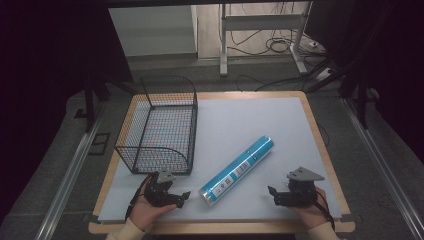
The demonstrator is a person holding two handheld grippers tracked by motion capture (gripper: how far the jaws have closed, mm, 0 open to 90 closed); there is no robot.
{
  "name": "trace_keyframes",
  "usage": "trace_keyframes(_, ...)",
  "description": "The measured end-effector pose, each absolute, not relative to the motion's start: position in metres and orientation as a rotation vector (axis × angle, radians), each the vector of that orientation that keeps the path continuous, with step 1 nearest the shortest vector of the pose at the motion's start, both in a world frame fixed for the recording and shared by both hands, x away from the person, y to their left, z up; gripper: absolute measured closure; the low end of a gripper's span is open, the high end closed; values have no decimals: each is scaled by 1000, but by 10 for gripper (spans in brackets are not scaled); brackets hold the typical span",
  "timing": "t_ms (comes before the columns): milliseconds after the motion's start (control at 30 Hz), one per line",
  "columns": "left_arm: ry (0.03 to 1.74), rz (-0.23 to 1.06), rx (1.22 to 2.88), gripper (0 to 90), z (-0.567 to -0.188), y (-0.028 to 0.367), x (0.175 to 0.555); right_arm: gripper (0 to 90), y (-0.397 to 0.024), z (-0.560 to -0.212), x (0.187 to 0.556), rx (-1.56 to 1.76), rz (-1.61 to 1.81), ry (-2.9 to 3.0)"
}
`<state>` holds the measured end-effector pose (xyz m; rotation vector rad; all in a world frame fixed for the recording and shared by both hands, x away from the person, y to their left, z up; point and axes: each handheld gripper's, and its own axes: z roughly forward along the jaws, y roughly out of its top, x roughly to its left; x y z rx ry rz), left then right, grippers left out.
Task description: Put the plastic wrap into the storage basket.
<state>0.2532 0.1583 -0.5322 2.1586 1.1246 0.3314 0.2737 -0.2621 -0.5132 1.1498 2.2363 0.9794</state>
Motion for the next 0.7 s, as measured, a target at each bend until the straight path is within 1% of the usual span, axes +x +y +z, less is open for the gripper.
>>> trace_keyframes(133, 1132, 287, 2148, 140, -533, 156, 253, 71, -263, -514, 275, 1152, 983, 2245)
trace_keyframes(267, 1151, 292, 2141, 140, -536, 154, 250, 71, -264, -512, 273, 1155, 994, 2245)
trace_keyframes(333, 1161, 309, 2136, 145, -533, 156, 252, 72, -263, -513, 270, 1140, 981, 2265)
trace_keyframes(567, 1173, 310, 2118, 159, -529, 158, 252, 80, -261, -511, 270, 1113, 990, 2264)
trace_keyframes(700, 1167, 269, 2105, 157, -526, 157, 251, 80, -260, -510, 266, 1104, 993, 2274)
